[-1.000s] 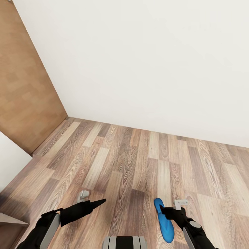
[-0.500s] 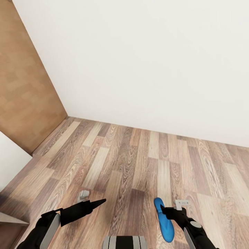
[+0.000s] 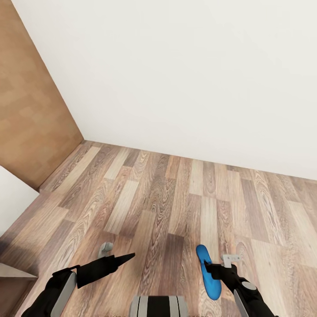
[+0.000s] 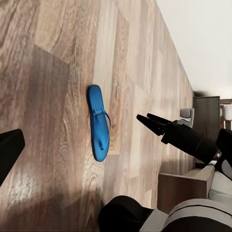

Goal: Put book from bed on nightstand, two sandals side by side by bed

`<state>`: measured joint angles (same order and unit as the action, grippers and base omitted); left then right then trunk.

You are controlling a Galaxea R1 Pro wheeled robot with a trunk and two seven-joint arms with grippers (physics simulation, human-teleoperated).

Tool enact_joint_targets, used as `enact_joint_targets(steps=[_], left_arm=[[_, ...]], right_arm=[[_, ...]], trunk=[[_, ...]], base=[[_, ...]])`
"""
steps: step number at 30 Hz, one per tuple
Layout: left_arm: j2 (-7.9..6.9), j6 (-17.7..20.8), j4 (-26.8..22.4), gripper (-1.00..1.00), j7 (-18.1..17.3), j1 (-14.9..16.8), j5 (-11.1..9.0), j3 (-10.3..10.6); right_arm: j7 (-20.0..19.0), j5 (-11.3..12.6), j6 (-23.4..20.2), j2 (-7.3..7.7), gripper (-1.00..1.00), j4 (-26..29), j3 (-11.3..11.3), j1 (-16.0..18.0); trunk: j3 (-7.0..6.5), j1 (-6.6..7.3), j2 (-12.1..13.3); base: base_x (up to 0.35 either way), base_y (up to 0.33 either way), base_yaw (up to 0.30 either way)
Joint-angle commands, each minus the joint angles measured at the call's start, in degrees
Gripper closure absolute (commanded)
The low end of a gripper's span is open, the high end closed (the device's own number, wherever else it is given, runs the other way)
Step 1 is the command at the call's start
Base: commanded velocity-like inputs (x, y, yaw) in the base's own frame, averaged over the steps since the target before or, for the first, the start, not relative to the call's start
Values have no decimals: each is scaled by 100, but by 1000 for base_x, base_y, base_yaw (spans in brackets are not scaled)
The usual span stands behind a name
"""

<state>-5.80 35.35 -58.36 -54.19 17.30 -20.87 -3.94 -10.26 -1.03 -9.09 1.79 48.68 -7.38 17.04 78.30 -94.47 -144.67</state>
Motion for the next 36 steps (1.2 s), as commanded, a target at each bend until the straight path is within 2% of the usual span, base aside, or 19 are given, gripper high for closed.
enact_joint_targets(steps=[1,8,14,16,19,21,22,25,28,31,36], left_arm=[[-1,42,0,-100,-4,2,-31,-1],[-1,42,0,-100,-4,2,-31,-1],[-8,59,-52,-100,-60,2,-49,-4],[-14,86,-295,-100,-118,5,-66,-8],[-13,226,-1021,-100,-150,76,-113,-9],[-8,500,-1600,-100,-157,154,-231,-8],[-4,760,-1970,-100,-159,188,-357,-1],[18,1172,-2399,-100,-153,222,-592,16],[31,1314,-2525,-100,-138,218,-683,45],[36,1396,-2487,-100,-94,211,-745,159],[35,1402,-2444,-100,-78,205,-757,197]], right_arm=[[-38,-11,-32,-3,-100,10,-18,1],[-32,-17,-31,-3,-100,10,-18,1],[-29,-24,-37,-3,-100,10,-18,1],[-29,-27,-39,-3,-100,10,-18,1],[-27,-24,-40,-8,-100,10,-18,1],[-23,-22,-40,-10,-100,10,-18,1],[-22,-21,-40,-11,-100,10,-18,1],[-21,-21,-40,-11,-100,10,-18,1],[-21,-20,-40,-12,-100,10,-18,1],[-20,-20,-40,-12,-100,10,-18,1],[-20,-26,-40,-15,-100,10,-18,1]], trunk=[[27,-1,-3],[182,-19,-12],[182,-19,-12],[182,-19,-12],[182,-19,-12],[182,-19,-12],[182,-19,-12],[182,-19,-12],[182,-19,-12],[182,-19,-12],[204,-22,-14]], base=[[0,0,0],[0,0,0],[0,0,0],[0,0,0],[0,0,0],[0,0,0],[0,0,0],[0,0,0],[0,0,0],[0,0,0],[0,0,0]])
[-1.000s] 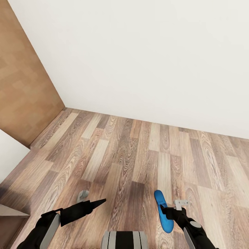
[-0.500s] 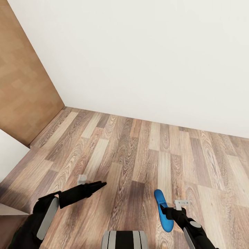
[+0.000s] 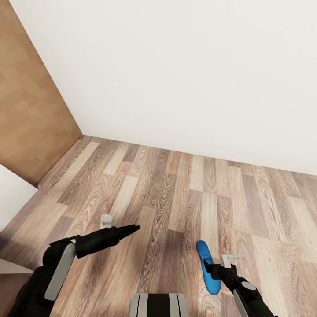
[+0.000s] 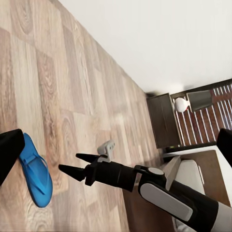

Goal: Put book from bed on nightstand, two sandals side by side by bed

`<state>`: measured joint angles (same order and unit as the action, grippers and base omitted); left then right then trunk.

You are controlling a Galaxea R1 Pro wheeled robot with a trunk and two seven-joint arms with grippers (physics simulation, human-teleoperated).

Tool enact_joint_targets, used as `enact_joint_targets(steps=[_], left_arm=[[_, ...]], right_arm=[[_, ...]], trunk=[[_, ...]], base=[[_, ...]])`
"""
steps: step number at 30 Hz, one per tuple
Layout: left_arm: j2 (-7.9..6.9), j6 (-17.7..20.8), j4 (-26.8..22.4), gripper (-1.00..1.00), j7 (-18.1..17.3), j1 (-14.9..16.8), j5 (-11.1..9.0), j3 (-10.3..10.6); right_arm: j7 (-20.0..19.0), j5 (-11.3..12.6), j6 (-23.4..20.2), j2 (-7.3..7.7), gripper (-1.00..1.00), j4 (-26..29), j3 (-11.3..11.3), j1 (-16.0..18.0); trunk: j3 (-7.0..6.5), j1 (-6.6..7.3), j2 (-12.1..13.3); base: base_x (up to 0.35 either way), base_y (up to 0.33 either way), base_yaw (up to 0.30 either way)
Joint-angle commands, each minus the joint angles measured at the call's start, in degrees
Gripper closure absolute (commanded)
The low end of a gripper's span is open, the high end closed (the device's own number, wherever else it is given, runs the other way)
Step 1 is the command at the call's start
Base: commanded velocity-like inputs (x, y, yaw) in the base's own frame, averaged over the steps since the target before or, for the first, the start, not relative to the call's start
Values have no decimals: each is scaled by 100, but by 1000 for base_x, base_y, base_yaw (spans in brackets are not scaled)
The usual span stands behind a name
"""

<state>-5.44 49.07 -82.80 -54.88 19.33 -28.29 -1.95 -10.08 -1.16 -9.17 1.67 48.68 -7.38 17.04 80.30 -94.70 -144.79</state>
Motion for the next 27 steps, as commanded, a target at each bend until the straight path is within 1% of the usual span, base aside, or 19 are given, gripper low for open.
enact_joint_targets(steps=[1,27], left_arm=[[-1,32,8,-100,-6,1,-18,4],[7,24,206,-100,4,1,-19,37]], right_arm=[[-38,-9,-32,-12,-100,10,-18,1],[-38,-7,-24,-18,-100,10,-18,1]], trunk=[[27,-1,-3],[603,-68,-38]], base=[[0,0,0],[0,0,0]])
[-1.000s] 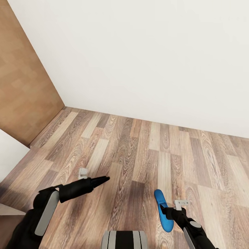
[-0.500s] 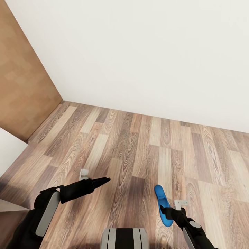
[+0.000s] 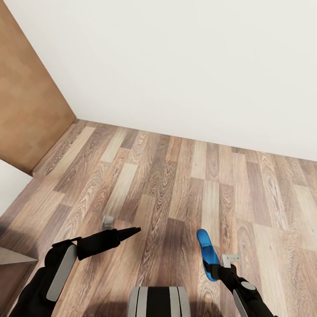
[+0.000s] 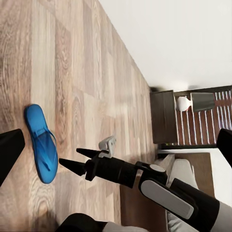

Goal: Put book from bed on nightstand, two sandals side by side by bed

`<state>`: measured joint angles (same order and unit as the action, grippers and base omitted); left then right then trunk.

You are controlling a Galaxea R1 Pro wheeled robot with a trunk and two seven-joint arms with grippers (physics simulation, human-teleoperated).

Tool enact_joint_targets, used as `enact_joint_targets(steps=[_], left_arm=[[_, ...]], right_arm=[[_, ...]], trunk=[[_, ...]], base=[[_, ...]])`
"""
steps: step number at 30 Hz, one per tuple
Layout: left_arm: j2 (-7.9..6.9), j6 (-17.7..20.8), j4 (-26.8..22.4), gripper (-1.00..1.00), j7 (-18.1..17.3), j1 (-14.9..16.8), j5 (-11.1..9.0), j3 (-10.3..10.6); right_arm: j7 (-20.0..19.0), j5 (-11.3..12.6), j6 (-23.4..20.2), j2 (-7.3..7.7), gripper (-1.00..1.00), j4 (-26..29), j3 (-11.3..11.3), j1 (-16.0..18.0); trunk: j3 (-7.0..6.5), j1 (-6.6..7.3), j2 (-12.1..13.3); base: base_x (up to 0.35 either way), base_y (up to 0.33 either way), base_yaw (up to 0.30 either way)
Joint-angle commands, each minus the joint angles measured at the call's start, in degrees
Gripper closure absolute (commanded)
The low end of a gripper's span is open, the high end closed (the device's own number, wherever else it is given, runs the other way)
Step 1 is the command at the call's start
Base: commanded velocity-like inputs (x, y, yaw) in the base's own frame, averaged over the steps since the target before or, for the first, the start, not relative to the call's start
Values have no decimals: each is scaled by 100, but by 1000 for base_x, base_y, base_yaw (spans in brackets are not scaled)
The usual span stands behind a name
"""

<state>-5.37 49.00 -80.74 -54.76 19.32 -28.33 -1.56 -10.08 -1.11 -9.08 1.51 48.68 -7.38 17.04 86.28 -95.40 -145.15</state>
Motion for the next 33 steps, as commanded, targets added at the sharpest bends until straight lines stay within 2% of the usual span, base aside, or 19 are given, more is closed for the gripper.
enact_joint_targets(steps=[1,6,8,13,33], left_arm=[[0,31,2,-100,-8,2,-15,-2],[1,31,65,-100,-8,2,-15,-2],[1,31,79,-100,-6,2,-15,-2],[1,31,84,-100,-2,2,-13,-2],[1,31,85,-100,1,2,-15,-2]], right_arm=[[-36,-12,-34,-3,-100,10,-18,1],[182,-34,-40,-9,-100,15,-12,1],[732,-54,-41,-10,-100,40,-3,1],[1173,-58,-43,-11,-100,61,8,1],[1195,-56,-50,-12,-100,55,32,1]], trunk=[[26,-1,-3],[137,-14,-10],[181,-19,-12],[248,-27,-16],[248,-27,-16]], base=[[0,0,0],[0,0,0],[0,0,0],[0,0,0],[0,0,0]])
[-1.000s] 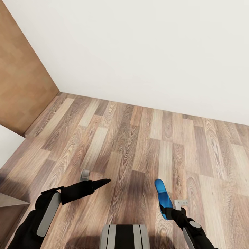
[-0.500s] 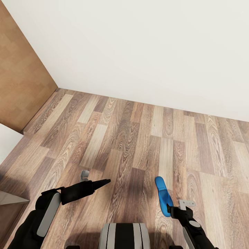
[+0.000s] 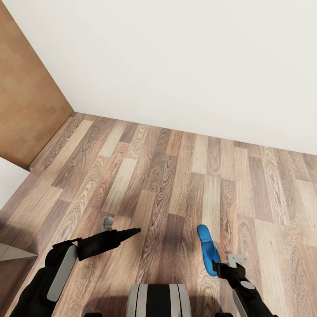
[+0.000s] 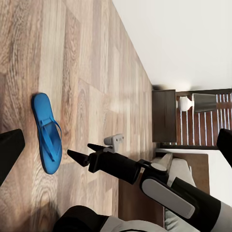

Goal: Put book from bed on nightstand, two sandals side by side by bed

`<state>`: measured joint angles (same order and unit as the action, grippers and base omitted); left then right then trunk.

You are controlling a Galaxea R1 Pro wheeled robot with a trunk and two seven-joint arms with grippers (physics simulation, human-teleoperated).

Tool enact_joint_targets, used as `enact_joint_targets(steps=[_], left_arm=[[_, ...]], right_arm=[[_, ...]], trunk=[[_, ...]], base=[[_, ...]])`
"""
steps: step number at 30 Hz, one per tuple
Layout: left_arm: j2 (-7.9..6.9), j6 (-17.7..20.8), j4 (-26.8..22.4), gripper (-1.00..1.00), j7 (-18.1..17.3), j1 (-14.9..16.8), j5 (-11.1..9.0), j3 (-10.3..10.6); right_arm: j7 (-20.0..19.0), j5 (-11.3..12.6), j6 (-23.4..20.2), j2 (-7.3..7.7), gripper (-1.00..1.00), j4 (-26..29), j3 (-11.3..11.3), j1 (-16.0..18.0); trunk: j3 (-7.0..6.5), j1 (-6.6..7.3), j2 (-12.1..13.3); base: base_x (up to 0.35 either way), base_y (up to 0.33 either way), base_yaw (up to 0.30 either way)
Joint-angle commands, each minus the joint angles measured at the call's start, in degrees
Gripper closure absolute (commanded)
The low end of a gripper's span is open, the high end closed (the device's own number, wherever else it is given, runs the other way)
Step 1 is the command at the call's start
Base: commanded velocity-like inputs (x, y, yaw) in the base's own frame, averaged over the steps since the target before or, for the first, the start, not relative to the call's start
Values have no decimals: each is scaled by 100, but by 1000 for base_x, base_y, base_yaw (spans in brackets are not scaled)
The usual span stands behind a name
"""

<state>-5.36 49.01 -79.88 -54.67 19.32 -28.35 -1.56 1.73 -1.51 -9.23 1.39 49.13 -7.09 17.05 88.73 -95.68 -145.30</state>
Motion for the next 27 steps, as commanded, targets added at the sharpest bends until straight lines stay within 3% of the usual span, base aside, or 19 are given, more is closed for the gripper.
enact_joint_targets(steps=[1,5,10,27], left_arm=[[-1,30,0,-100,-8,2,-13,-2],[-1,30,0,-100,-8,2,-13,-2],[-1,26,6,-100,-8,2,-13,-2],[-2,-29,175,-100,1,2,-3,-11]], right_arm=[[12,-16,-35,-1,-100,10,11,0],[5,-14,-35,-1,-100,3,159,0],[5,-6,-35,2,-100,-12,561,0],[6,2,-26,2,-100,-17,631,0]], trunk=[[3,1,-1],[3,1,-1],[3,1,-1],[3,1,-1]], base=[[0,0,0],[0,0,0],[0,0,0],[81,1,0]])
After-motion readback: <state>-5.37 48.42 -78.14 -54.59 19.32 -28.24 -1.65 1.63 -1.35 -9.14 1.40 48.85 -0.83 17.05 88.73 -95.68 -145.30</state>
